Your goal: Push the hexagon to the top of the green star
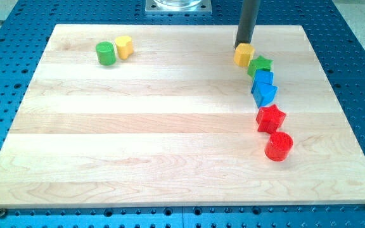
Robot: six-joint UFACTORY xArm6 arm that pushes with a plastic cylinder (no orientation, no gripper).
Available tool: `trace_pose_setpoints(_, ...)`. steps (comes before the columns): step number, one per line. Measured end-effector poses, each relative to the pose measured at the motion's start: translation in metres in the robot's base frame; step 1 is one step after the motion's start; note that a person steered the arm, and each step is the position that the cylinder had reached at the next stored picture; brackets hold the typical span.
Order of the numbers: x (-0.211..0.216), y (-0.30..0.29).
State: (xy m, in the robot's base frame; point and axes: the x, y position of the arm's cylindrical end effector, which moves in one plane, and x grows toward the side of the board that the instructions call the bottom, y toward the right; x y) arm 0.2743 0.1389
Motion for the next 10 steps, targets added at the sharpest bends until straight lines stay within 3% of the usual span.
trace_pose_setpoints(2,0.018,-0.036)
trace_pose_setpoints(7,0.05,-0.044)
trace_pose_setpoints(10,0.046,-0.021)
